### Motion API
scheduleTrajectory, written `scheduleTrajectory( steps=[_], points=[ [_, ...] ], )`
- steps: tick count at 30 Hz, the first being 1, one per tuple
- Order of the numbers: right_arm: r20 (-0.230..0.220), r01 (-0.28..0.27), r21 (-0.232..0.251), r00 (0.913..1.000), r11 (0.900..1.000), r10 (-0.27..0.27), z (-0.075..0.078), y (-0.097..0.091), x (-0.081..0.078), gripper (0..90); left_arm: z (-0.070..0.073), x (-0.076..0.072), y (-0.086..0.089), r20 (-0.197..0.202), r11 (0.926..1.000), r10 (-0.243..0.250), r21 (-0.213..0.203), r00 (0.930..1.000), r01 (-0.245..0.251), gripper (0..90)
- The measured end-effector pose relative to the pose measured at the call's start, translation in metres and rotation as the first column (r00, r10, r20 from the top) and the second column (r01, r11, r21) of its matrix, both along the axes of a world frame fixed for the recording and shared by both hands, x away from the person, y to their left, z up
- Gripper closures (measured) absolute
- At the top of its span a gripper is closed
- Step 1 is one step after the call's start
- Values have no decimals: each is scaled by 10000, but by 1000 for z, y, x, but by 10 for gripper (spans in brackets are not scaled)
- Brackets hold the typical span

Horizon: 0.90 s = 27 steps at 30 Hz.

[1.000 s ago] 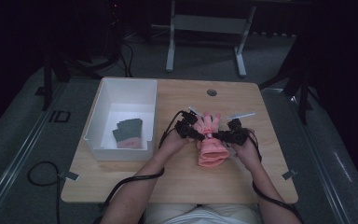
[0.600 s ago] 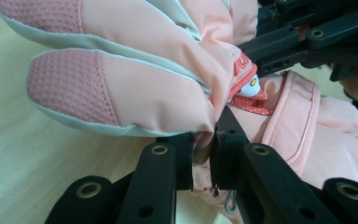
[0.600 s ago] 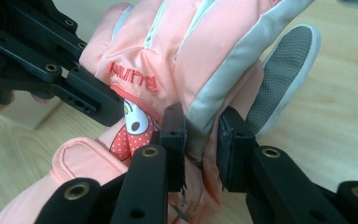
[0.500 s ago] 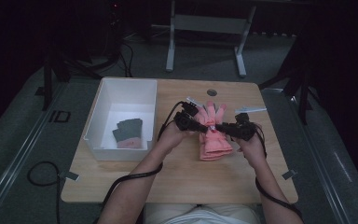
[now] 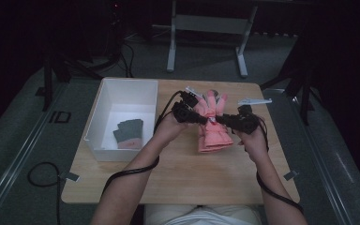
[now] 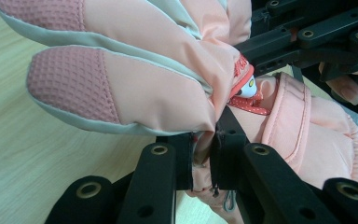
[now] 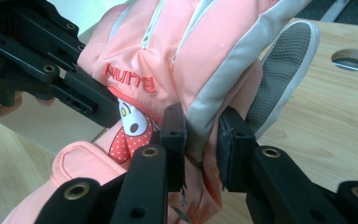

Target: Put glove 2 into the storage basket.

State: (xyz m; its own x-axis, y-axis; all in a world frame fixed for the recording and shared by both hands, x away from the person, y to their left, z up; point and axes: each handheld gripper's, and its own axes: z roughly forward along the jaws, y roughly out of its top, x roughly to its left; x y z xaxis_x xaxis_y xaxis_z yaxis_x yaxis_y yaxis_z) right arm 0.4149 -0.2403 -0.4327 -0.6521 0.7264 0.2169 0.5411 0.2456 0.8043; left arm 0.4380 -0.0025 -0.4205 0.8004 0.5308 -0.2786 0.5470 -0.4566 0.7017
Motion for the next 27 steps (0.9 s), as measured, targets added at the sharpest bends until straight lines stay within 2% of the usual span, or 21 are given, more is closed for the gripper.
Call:
scheduleTrajectory(
  steps=[13,27],
  points=[
    [279,-247,127,9993,9996,244,19,19,2,745,22,-5,23,190,9997,230,-73,9996,-228,804],
    [671,-824,391,9946,9958,797,50,56,7,745,59,-13,63,585,9971,745,74,9955,-751,805]
  ],
)
